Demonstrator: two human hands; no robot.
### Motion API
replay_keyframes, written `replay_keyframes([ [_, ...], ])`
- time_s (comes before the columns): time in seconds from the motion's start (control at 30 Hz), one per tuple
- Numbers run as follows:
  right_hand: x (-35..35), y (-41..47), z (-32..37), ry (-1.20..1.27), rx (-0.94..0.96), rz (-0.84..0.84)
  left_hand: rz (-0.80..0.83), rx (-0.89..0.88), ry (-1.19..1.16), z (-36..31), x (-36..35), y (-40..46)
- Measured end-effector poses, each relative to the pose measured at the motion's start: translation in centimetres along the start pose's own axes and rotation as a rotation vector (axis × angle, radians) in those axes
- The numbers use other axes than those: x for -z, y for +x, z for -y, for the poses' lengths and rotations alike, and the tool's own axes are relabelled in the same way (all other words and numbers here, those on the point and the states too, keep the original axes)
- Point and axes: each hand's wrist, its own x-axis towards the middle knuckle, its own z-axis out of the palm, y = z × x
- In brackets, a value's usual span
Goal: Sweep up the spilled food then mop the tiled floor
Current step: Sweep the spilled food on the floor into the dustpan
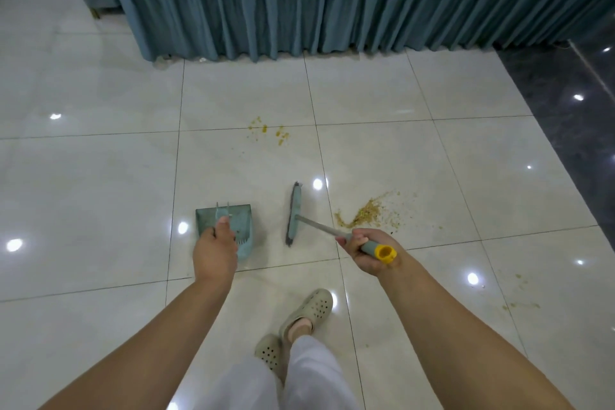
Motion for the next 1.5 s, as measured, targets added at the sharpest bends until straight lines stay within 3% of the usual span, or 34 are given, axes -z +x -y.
replay_keyframes([
  [0.13, -3.3, 2.0, -1.4, 0.025, -0.069, 0.037, -0.016, 0.004, -0.021, 0.8, 1.3, 1.1],
  [0.3, -4.3, 3.9, -1.0, 0.223, -0.083, -0.009, -0.019, -0.001, 0.038, 1.4, 2.5, 1.9],
  [0.63, 0.9, 2.3, 4.8, 0.602, 0.007, -0.103, -0.003, 0.042, 0.095, 2.3, 1.5, 1.7],
  [0.83, 4.8, 0.3, 4.5, 0.681, 0.096, -0.146, 0.048, 0.013, 0.127, 2.0, 0.9, 0.6],
  [1.0, 7.2, -1.8, 2.6, 0.523, 0.076, -0.12, 0.1, 0.02, 0.039, 1.7, 0.8, -0.4],
  [1.3, 9.5, -3.9, -3.2, 0.189, -0.038, -0.068, 0.142, -0.069, 0.17, 1.0, 0.5, -2.2],
  [1.5, 10.6, -3.3, -5.2, 0.156, -0.064, -0.115, 0.176, -0.101, 0.193, 1.0, -0.1, -3.0],
])
